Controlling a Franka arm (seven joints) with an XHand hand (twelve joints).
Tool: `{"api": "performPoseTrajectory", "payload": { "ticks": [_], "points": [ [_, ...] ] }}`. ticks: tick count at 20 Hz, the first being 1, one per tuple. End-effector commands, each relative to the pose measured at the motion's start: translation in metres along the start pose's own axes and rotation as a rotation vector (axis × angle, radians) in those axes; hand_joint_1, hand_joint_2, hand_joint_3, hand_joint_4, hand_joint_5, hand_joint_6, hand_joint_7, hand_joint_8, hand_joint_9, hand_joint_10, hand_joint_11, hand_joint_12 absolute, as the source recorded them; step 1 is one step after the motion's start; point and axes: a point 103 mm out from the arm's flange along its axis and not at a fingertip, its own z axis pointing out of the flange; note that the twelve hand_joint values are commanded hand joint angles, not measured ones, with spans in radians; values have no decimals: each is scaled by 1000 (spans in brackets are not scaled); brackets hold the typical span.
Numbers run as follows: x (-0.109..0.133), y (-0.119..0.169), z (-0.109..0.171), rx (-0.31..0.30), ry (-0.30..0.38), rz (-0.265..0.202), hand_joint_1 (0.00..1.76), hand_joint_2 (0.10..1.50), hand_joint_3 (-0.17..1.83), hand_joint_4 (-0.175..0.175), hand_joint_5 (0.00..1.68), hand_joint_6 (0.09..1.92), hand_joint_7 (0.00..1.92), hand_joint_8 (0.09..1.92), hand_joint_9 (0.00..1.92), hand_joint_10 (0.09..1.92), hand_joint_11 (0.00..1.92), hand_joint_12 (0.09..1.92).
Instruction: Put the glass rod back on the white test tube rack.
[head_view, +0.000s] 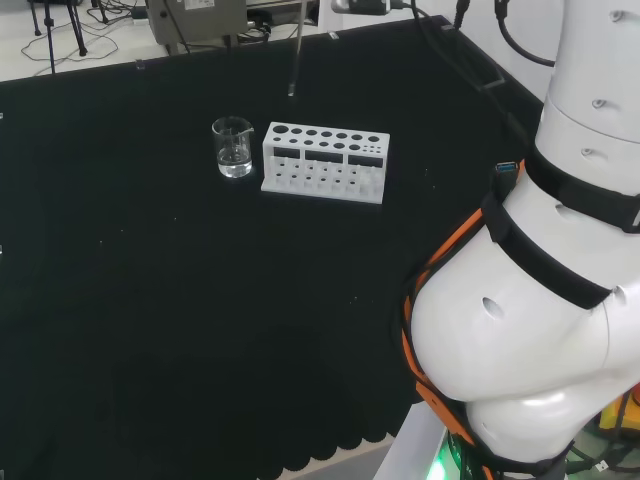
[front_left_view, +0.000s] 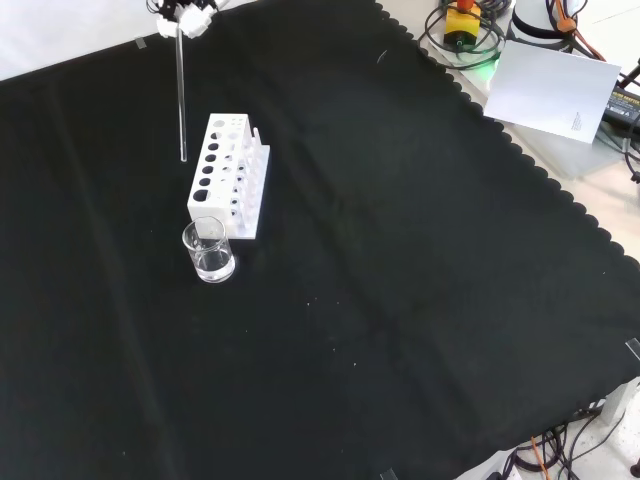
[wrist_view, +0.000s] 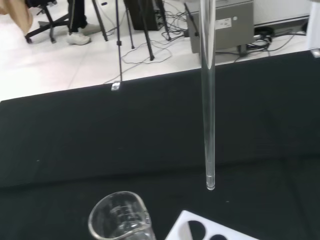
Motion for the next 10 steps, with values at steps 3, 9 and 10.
{"api": "performPoseTrajectory", "payload": {
  "ticks": [3, 9, 10],
  "points": [
    [-19, -2, 2, 5, -10, 31, 1308, 1101, -175, -175, 1369, 87, 1198, 985, 1708, 668, 1341, 659],
    [-17, -7, 7, 13, -9, 16, 1308, 1101, -175, -175, 1369, 87, 1198, 985, 1708, 670, 1342, 659],
    [-15, -9, 7, 14, -10, 12, 1308, 1101, -175, -175, 1369, 87, 1198, 985, 1708, 670, 1342, 659]
  ]
}}
